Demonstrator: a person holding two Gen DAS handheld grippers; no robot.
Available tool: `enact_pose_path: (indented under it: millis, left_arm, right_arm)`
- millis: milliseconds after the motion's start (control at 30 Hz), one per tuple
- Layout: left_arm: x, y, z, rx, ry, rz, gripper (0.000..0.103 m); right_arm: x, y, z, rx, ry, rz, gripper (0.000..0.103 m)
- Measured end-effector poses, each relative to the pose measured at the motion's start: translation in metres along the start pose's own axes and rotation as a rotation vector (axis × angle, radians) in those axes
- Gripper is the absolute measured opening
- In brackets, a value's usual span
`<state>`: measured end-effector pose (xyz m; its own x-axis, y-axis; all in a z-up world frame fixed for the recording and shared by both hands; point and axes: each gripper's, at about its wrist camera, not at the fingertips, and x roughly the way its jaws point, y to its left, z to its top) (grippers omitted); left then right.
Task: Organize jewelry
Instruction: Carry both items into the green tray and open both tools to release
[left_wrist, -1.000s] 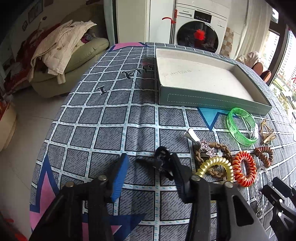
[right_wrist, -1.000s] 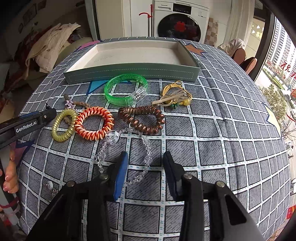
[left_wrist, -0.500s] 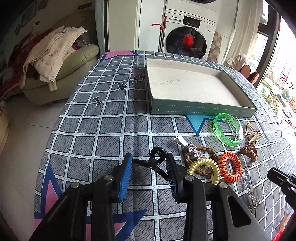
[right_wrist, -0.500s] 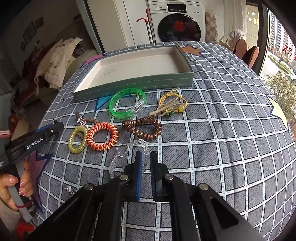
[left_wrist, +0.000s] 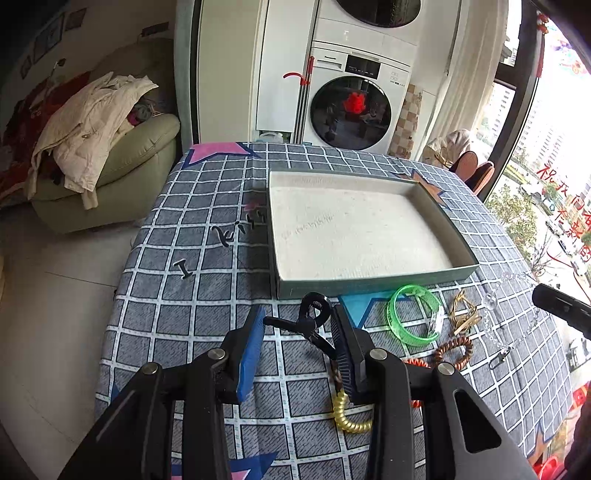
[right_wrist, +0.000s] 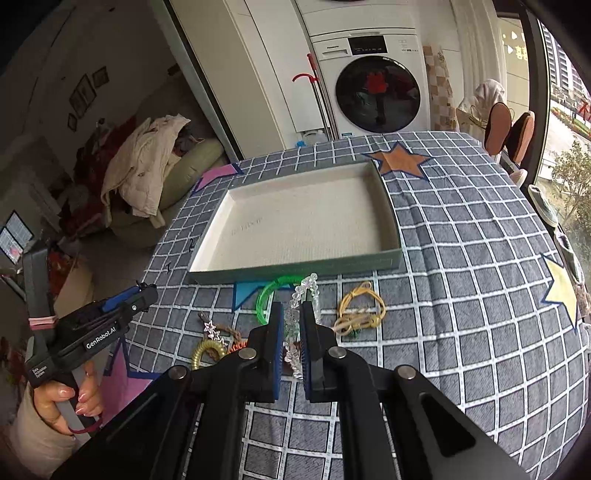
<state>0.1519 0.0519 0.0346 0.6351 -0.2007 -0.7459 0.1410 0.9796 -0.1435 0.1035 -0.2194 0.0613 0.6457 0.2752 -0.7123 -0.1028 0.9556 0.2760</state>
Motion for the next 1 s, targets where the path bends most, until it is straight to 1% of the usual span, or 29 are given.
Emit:
enact_pose_path:
  millis: [133,300,400,567,633,767,867,1000]
  left_arm:
    - [0.007,-0.003,0.027,0.013,-0.010,-0.006,0.056]
    - [0.024,-0.013,0.066,0.037,-0.031,-0.023,0.056]
    - [0.046,-0.017,0.088,0.032,-0.007,-0.044,0.056]
    - [0.089,-0.024,0.113,0.050,0.011,-0.023,0.056]
    - [0.108,-0.027,0.120,0.052,0.030,-0.030,0.056]
    - [0.140,-0.034,0.128,0.075,0.042,-0.003,0.056]
    - [0.159,-0.038,0.124,0.097,0.061,0.007,0.056]
    - [0.175,-0.045,0.116,0.144,0.073,0.041,0.056]
  right_arm:
    - [0.008,0.005,0.034,-0.026,-0.020,0.028,0.009]
    - [0.036,0.007,0.076,-0.012,-0.005,0.074,0.009]
    - [0.058,0.009,0.099,-0.008,-0.004,0.086,0.009]
    - [0.103,0.009,0.125,0.012,0.024,0.103,0.009]
    - [0.122,0.008,0.131,0.014,0.036,0.103,0.009]
    - [0.160,-0.003,0.134,0.035,0.066,0.069,0.009]
    - [0.181,-0.018,0.127,0.074,0.091,0.035,0.009]
    - [0.194,-0.037,0.113,0.081,0.114,-0.032,0.009]
